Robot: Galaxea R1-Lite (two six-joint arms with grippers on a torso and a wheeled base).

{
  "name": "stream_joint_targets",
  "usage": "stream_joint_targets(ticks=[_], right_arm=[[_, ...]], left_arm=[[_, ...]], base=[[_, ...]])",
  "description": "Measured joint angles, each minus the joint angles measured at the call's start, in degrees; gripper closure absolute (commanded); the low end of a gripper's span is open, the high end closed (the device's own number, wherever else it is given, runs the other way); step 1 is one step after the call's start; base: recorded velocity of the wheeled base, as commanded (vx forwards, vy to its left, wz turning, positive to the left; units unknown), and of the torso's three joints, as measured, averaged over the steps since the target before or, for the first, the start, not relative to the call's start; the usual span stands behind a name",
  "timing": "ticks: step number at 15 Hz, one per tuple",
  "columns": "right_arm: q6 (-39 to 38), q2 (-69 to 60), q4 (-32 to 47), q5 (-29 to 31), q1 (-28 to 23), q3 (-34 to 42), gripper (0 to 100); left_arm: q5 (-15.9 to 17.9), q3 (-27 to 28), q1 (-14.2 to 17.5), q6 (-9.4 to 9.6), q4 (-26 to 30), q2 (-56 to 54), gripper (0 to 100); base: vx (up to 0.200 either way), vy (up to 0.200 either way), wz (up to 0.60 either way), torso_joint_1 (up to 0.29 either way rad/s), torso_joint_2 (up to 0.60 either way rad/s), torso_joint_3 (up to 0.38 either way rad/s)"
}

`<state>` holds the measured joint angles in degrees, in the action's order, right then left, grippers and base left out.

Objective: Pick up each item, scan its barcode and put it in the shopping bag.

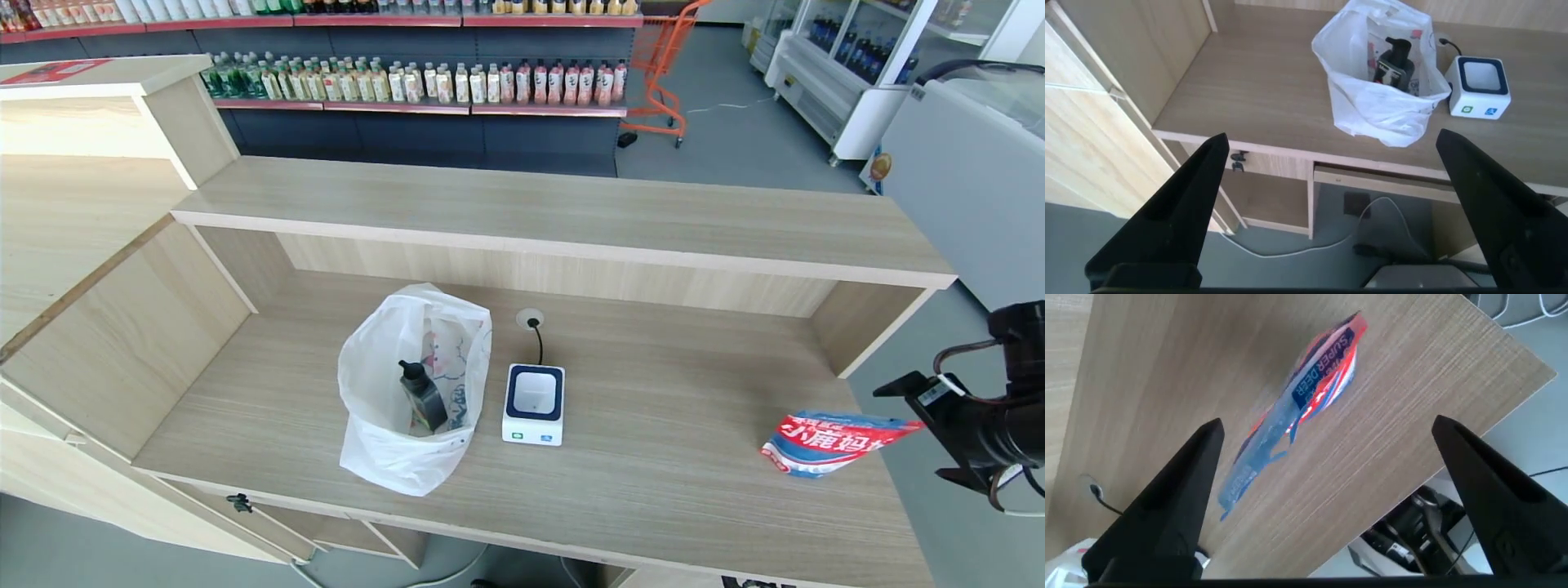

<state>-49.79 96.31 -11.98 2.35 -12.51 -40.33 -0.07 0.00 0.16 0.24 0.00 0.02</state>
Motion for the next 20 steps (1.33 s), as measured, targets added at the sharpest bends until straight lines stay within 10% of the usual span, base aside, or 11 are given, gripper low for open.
stream_joint_targets(ticks=[10, 11, 20], right_arm=[[6.92, 17.53, -6.88, 1.67, 1.77, -5.75, 0], [7.09, 18.66, -7.52, 1.72, 2.06, -6.3, 100], [21.58, 23.06, -14.92, 3.22, 4.02, -6.67, 100]], left_arm=[[0.0, 0.0, 0.0, 0.0, 0.0, 0.0, 0], [0.0, 0.0, 0.0, 0.02, 0.0, 0.0, 0], [0.0, 0.0, 0.0, 0.0, 0.0, 0.0, 0]], base=[[0.0, 0.0, 0.0, 0.0, 0.0, 0.0], [0.0, 0.0, 0.0, 0.0, 0.0, 0.0], [0.0, 0.0, 0.0, 0.0, 0.0, 0.0]])
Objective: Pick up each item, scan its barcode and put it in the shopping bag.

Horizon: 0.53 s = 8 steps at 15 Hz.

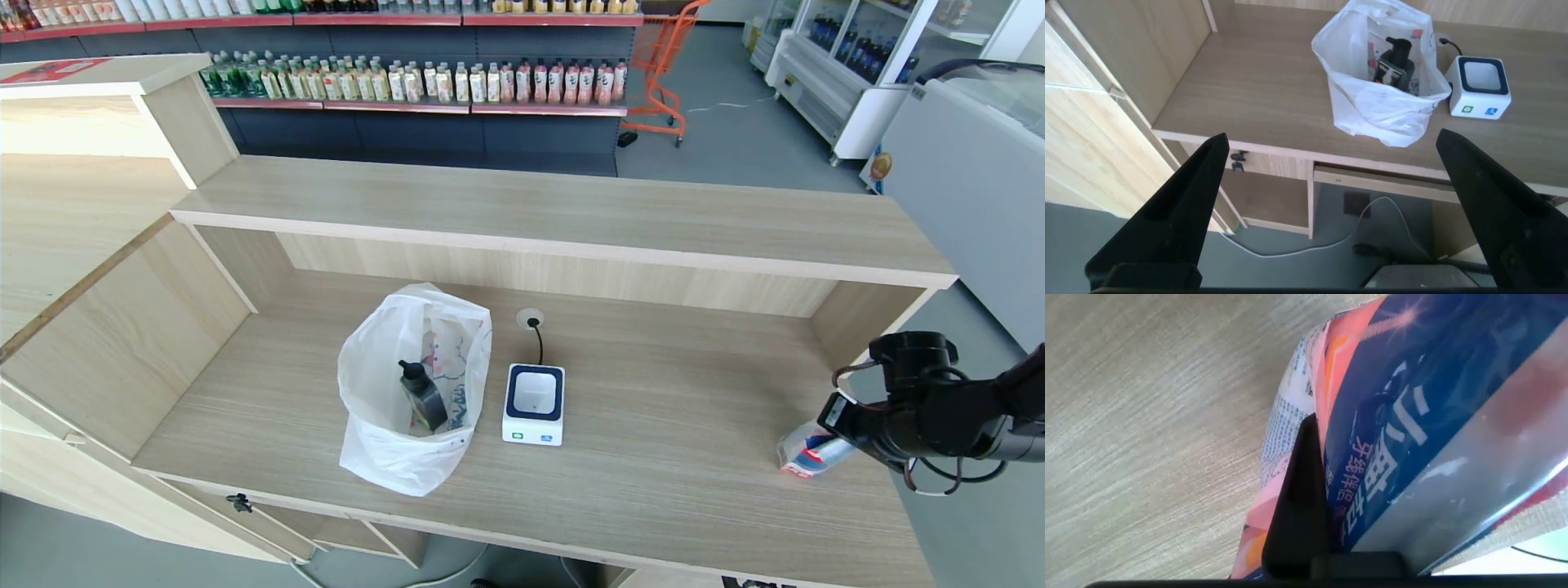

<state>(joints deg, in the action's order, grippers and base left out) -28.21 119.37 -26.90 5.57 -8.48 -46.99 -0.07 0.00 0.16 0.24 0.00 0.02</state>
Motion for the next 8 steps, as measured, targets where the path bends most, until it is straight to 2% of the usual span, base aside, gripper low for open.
stream_joint_targets(ticks=[2, 4, 6, 8], right_arm=[[2.4, -0.63, -1.01, -2.24, 0.72, 0.39, 100], [4.57, -3.57, -0.71, -11.86, 1.13, 0.67, 100], [9.06, -8.62, 0.68, -27.16, 1.32, 1.55, 100], [12.53, -13.92, 1.23, -47.36, 1.13, 3.21, 100]], left_arm=[[-0.02, 0.0, 0.0, 0.0, 0.0, 0.0, 0], [0.0, 0.0, 0.0, 0.02, 0.0, 0.0, 0], [0.0, 0.0, 0.0, 0.02, 0.0, 0.0, 0], [0.0, 0.0, 0.0, 0.02, 0.0, 0.0, 0]], base=[[0.0, 0.0, 0.0, 0.0, 0.0, 0.0], [0.0, 0.0, 0.0, 0.0, 0.0, 0.0], [0.0, 0.0, 0.0, 0.0, 0.0, 0.0], [0.0, 0.0, 0.0, 0.0, 0.0, 0.0]])
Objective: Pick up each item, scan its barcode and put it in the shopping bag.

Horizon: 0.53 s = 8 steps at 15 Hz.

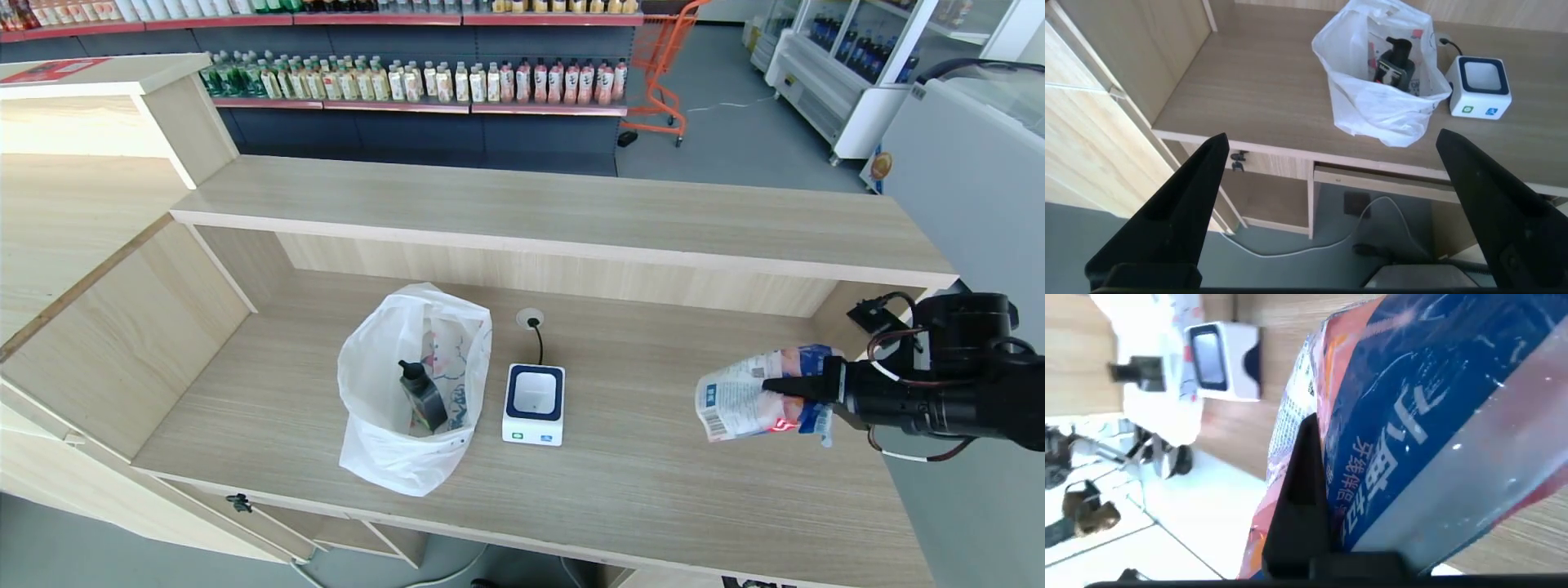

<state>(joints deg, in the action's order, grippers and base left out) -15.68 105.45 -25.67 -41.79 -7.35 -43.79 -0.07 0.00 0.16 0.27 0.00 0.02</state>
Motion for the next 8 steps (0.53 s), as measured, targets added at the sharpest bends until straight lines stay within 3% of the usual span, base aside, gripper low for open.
stream_joint_targets(ticks=[1, 2, 8], right_arm=[[1.39, -3.19, 0.22, -8.57, -0.09, 1.15, 100], [2.77, -6.17, 0.37, -12.07, 0.9, 2.47, 100], [8.27, -18.26, 4.9, -14.48, 13.68, 8.16, 100]], left_arm=[[0.0, 0.0, 0.0, -0.02, 0.0, 0.0, 0], [0.0, 0.0, 0.0, -0.02, 0.0, 0.0, 0], [0.0, 0.0, 0.0, 0.0, 0.0, 0.0, 0]], base=[[0.0, 0.0, 0.0, 0.0, 0.0, 0.0], [0.0, 0.0, 0.0, 0.0, 0.0, 0.0], [0.0, 0.0, 0.0, 0.0, 0.0, 0.0]])
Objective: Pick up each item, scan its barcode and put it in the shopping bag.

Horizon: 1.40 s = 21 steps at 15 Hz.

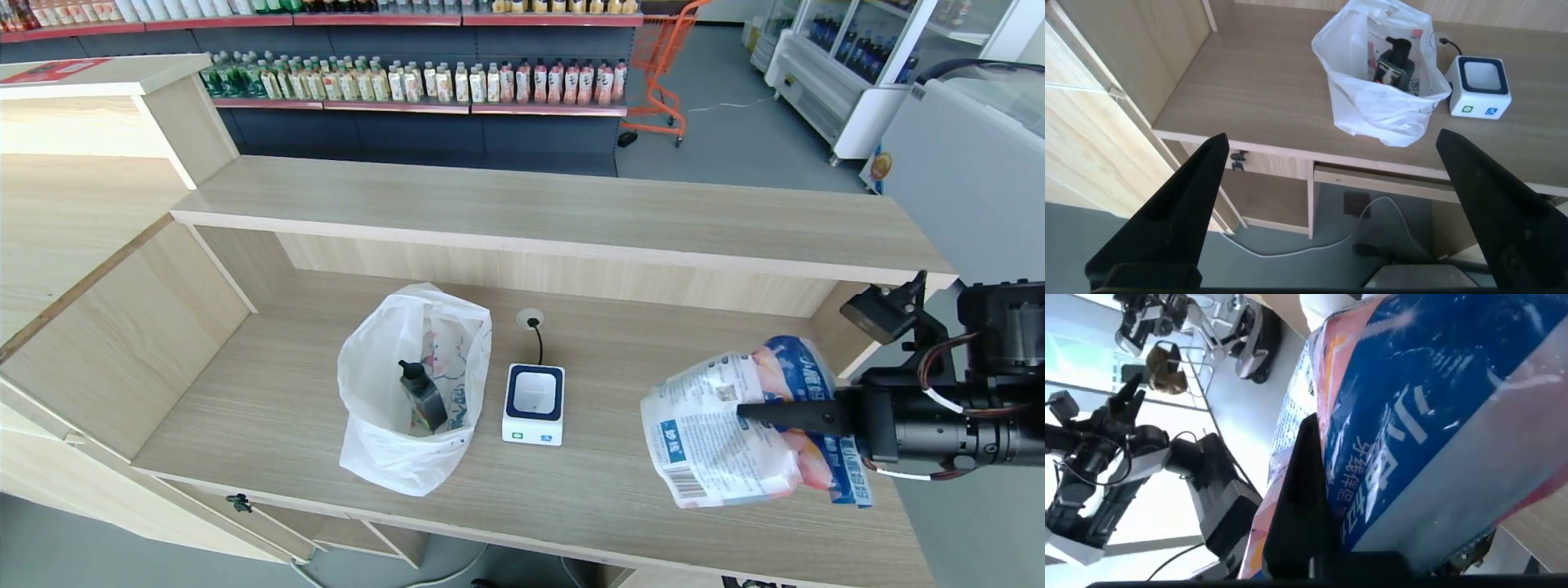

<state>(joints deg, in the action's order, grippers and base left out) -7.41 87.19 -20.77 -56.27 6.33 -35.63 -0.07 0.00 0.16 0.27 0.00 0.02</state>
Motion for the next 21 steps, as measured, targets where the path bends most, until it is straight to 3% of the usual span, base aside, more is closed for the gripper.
stream_joint_targets(ticks=[2, 5, 11, 17, 21], right_arm=[[6.4, -2.02, 0.44, -0.02, 4.19, 2.12, 100], [7.55, -3.73, 0.15, -0.3, 9.02, 2.97, 100], [-2.13, -7.45, 0.63, 0.0, 11.84, 5.05, 100], [-1.94, -9.52, 3.73, 0.49, 13.18, 7.35, 100], [-2.88, -9.83, 3.73, 3.83, 12.3, 7.11, 100]], left_arm=[[0.0, 0.0, 0.0, 0.0, 0.0, 0.0, 0], [0.0, 0.0, 0.0, 0.0, 0.0, 0.0, 0], [0.0, 0.0, 0.0, -0.02, 0.0, 0.0, 0], [0.0, 0.0, 0.0, -0.02, 0.0, 0.0, 0], [0.0, 0.0, 0.0, -0.02, 0.0, 0.0, 0]], base=[[0.0, 0.0, 0.0, 0.0, 0.0, 0.0], [0.0, 0.0, 0.0, 0.0, 0.0, 0.0], [0.0, 0.0, 0.0, 0.0, 0.0, 0.0], [0.0, 0.0, 0.0, 0.0, 0.0, 0.0], [0.0, 0.0, 0.0, 0.0, 0.0, 0.0]])
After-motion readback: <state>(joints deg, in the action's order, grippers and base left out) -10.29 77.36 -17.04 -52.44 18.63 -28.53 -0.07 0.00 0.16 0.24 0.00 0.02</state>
